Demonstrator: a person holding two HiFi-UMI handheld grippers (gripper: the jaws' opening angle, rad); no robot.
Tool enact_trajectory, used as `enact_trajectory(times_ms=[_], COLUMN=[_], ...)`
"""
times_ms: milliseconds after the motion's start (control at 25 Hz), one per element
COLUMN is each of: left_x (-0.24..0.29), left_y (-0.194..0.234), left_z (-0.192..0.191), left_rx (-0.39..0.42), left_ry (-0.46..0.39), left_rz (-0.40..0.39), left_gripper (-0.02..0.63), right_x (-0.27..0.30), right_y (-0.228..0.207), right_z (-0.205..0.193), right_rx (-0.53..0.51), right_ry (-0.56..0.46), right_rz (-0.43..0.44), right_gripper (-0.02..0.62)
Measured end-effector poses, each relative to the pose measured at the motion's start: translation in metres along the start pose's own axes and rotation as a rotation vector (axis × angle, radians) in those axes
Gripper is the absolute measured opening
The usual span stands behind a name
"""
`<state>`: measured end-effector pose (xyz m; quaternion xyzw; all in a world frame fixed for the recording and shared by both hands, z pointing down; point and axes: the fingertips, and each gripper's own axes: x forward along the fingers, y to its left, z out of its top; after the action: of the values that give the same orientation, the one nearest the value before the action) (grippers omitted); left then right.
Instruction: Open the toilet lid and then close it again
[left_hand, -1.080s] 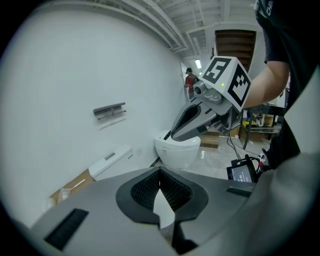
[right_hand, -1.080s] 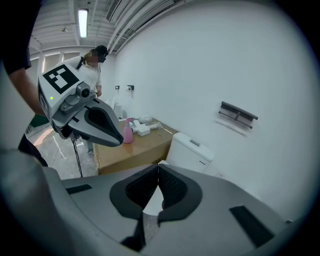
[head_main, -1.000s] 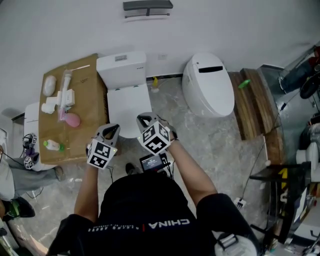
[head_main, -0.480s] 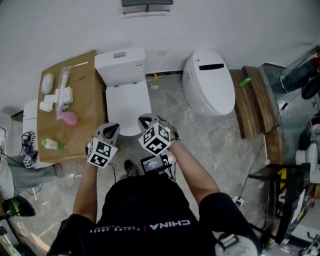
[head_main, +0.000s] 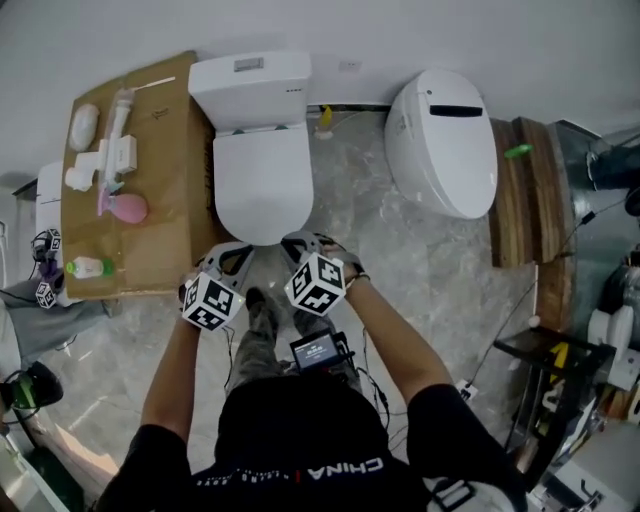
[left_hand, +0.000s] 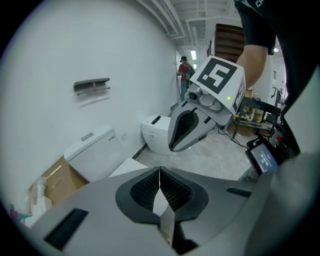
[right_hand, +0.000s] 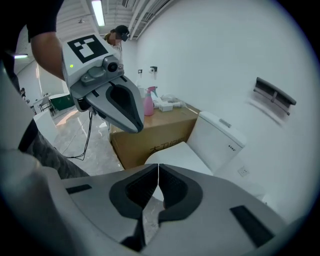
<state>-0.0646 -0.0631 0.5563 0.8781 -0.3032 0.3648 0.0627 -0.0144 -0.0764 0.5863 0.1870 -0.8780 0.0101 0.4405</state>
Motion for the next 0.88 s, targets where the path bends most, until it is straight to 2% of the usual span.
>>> enact_trajectory(times_ms=[200, 360, 440, 480, 560, 680, 800, 880], left_x=[0.059, 0.118, 0.148, 0.160, 0.178, 0.202, 0.229, 0.244], left_y=[-0.012, -0.028, -0.035, -0.038, -0.046, -0.054, -0.051, -0.041], left_z=[-0.057, -0.110, -0.137, -0.150, -0.174, -0.213, -0.250, -0.270], left_rx=[0.017, 0.016, 0.029, 0.039, 0.073, 0.148, 0.223, 0.268], left_ry=[0.076, 0.128, 0.150, 0.157, 0.176, 0.225, 0.259, 0.276], left_rz=[-0.008, -0.036, -0.045, -0.043, -0.024, 0.021, 0.062, 0.112], left_gripper=[0.011, 0.019, 0.101, 0.118, 0.138, 0.201, 0.230, 0.241], right_x=[0.057, 0.107, 0.136, 0.148, 0.169, 0.200, 0.237, 0.261], right_y=[0.015, 0.032, 0.039, 0.043, 0.053, 0.065, 0.067, 0.065], right_z=[-0.048, -0.091, -0.114, -0.124, -0.142, -0.165, -0.177, -0.183], right_rx=[0.016, 0.042, 0.032, 0.022, 0.001, -0.052, -0.162, -0.245], right_ry=[0.030, 0.044, 0.054, 0.059, 0.065, 0.066, 0.048, 0.032], right_rz=[0.045, 0.112, 0.127, 0.128, 0.116, 0.069, -0.002, -0.047], right_gripper=[0.015, 0.029, 0.082, 0.107, 0.132, 0.176, 0.239, 0.248])
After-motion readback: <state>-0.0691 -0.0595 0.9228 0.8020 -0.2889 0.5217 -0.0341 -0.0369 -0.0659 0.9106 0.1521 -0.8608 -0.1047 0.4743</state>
